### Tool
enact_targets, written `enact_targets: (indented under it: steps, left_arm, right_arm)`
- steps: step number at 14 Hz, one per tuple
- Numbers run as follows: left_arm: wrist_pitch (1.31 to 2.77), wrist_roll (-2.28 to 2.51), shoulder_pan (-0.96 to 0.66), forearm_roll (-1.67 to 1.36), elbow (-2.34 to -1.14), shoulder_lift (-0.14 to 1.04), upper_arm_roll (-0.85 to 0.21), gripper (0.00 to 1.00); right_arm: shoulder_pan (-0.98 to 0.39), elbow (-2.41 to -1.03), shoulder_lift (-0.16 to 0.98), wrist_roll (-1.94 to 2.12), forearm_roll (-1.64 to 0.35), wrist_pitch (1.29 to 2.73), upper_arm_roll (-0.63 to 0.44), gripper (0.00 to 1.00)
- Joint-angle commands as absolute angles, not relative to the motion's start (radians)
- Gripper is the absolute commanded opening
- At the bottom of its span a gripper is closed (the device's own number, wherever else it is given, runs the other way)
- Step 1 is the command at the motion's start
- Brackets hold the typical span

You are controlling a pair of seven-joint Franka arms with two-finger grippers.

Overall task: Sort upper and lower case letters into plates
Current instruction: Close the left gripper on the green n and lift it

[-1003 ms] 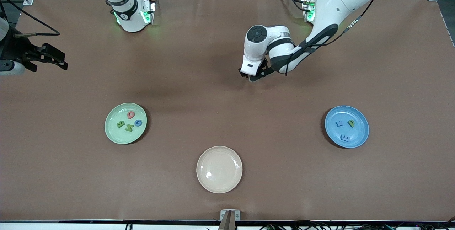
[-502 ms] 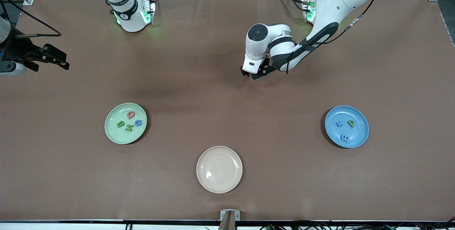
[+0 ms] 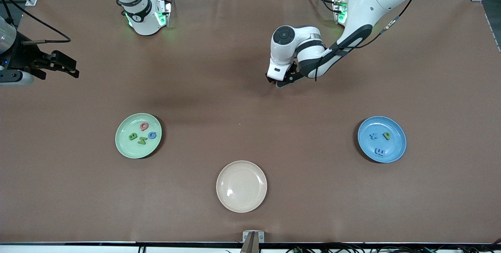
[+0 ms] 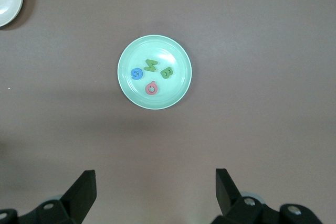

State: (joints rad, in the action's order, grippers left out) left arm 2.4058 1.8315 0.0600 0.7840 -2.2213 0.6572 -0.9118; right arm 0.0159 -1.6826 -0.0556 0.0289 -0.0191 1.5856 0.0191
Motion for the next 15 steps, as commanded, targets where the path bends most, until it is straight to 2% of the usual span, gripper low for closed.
enact_targets:
  steps: [1, 8, 12, 15]
  left_arm:
    - [2.416, 1.855, 0.075, 0.813, -2.232, 0.658, -0.92, 0.56]
    - [2.431, 1.852, 0.072, 0.816, -2.224, 0.67, -0.919, 0.35]
    - [2.445, 1.85, 0.071, 0.836, -2.223, 0.683, -0.914, 0.31]
    - [2.453, 1.85, 0.069, 0.838, -2.223, 0.683, -0.905, 0.19]
  right_arm:
    - [0.026, -1.692, -0.069, 0.014, -0.026, 1.582, 0.032, 1.0]
    - [0.012, -1.692, -0.069, 0.02, -0.026, 1.575, 0.032, 1.0]
    - [0.014, -1.69, -0.069, 0.018, -0.026, 1.588, 0.032, 1.0]
    - [0.014, -1.69, -0.068, 0.017, -0.026, 1.595, 0.032, 1.0]
